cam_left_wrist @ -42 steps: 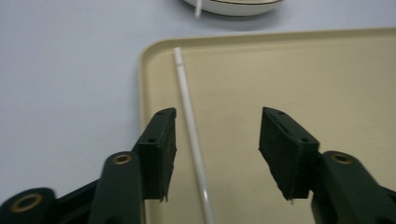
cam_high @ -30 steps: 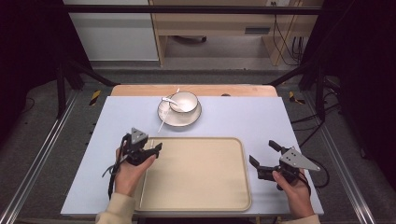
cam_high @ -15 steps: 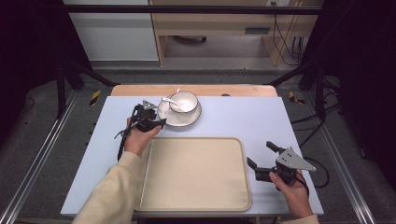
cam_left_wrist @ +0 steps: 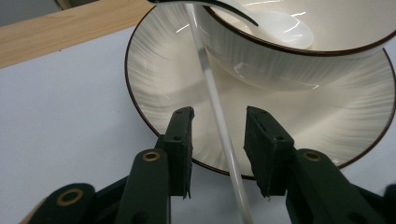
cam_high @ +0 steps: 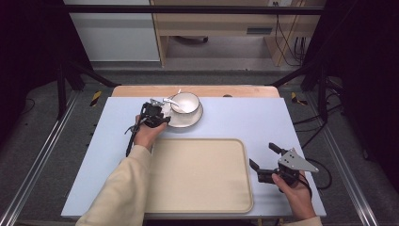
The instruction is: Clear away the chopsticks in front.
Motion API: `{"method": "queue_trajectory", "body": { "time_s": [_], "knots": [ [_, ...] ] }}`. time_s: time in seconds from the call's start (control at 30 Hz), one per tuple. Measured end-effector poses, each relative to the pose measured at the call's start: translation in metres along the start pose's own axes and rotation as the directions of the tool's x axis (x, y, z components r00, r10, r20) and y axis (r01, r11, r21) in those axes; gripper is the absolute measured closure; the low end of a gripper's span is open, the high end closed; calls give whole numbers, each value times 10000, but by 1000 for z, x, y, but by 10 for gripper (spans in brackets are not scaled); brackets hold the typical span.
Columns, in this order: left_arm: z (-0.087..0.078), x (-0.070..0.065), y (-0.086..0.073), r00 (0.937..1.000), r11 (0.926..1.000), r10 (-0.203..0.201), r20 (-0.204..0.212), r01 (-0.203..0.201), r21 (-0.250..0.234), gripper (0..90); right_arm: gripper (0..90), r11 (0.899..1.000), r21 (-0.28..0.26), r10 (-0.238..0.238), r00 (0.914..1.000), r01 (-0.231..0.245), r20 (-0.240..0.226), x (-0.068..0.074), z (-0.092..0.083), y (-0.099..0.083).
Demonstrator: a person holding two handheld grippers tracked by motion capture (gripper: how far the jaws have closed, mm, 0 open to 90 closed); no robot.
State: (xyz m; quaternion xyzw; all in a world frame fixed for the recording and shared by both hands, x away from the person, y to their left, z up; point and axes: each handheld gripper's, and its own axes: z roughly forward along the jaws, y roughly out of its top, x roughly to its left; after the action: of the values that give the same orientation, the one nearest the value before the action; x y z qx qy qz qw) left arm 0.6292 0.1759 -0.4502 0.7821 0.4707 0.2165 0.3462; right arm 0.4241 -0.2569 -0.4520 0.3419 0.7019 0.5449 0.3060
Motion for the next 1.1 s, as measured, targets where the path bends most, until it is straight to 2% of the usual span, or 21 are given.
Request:
{"method": "queue_trajectory", "body": {
  "time_s": [0.27, 0.3, 0.4, 0.5, 0.67, 0.83, 1.1],
  "knots": [
    [4, -2, -1, 9999, 9999, -88, -103, 89, 63, 714, 61, 10000, 16, 8, 10000, -8, -15, 1, 0, 0],
    [4, -1, 0, 9999, 9999, 11, -157, -8, 171, 745, 61, 10000, 24, -9, 10000, 9, -28, 1, 0, 0],
    [4, -2, 0, 9995, 9998, -169, -263, 172, 107, 777, 61, 10000, 21, -8, 10000, 8, -1, 1, 0, 0],
    [4, -4, 0, 9987, 9998, -162, -474, 168, 117, 825, 62, 10000, 17, -3, 10000, 3, 33, 0, 0, 0],
    [1, -4, 1, 9956, 9993, -289, -891, 307, 192, 854, 62, 10000, 15, -20, 10000, 20, -7, 0, 0, 0],
    [-8, -4, 4, 9918, 9991, -404, -1214, 416, 73, 855, 62, 10000, 60, 7, 10000, -7, -36, 0, 0, 0],
    [-36, 4, 3, 9849, 9976, -682, -1593, 649, -259, 856, 62, 10000, 20, 61, 10000, -61, -60, 0, 1, 0]
  ]
}}
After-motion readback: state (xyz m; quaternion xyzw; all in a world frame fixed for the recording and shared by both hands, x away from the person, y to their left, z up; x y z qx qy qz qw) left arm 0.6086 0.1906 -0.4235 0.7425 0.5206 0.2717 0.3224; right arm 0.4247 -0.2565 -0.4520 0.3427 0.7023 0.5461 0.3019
